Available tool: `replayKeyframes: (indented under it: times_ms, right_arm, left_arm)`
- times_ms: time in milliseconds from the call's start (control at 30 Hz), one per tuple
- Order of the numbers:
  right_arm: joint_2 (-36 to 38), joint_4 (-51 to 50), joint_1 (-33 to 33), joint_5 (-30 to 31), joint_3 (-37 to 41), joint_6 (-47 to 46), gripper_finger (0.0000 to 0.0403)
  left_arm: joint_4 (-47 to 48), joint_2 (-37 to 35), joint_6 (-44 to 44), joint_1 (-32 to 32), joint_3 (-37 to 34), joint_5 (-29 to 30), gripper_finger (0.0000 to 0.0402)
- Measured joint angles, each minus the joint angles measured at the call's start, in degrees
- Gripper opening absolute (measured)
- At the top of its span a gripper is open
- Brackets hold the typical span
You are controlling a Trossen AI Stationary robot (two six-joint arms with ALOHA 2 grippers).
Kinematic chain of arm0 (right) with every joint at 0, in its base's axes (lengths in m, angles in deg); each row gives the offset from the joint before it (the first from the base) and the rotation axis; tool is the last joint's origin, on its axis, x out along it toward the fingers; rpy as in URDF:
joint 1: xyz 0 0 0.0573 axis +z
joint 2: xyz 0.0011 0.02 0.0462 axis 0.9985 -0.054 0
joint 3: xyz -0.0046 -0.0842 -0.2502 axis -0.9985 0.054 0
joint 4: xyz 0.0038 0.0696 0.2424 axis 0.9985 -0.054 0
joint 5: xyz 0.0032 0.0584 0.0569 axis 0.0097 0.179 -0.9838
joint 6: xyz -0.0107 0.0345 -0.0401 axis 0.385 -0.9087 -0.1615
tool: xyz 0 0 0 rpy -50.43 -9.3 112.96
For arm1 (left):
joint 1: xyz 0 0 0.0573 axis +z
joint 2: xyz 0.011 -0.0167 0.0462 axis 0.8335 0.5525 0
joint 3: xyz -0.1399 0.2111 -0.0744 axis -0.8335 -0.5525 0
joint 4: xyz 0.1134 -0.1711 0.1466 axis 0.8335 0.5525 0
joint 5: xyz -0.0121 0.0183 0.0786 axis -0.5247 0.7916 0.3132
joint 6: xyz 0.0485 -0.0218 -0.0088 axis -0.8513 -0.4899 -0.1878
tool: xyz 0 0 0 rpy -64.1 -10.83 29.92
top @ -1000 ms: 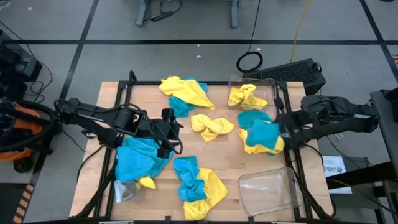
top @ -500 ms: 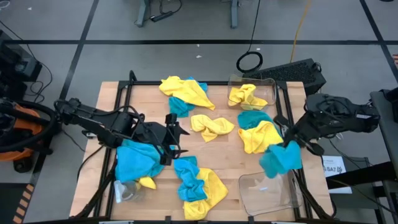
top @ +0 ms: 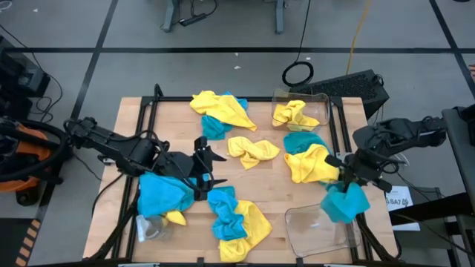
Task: Sort microfiber towel by color & place in baskets
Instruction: Put the blue microfiber cloth into the bottom transparent bin
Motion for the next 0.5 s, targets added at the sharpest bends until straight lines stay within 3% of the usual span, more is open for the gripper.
replayKeyframes:
  times_ms: [500]
  right_arm:
    - [-2.39, 12.57, 10.15, 2.78, 11.33, -5.24, 0.0000]
  left_arm:
    - [-2.89, 0.00, 1.93, -2.72, 0.00, 5.27, 0.0301]
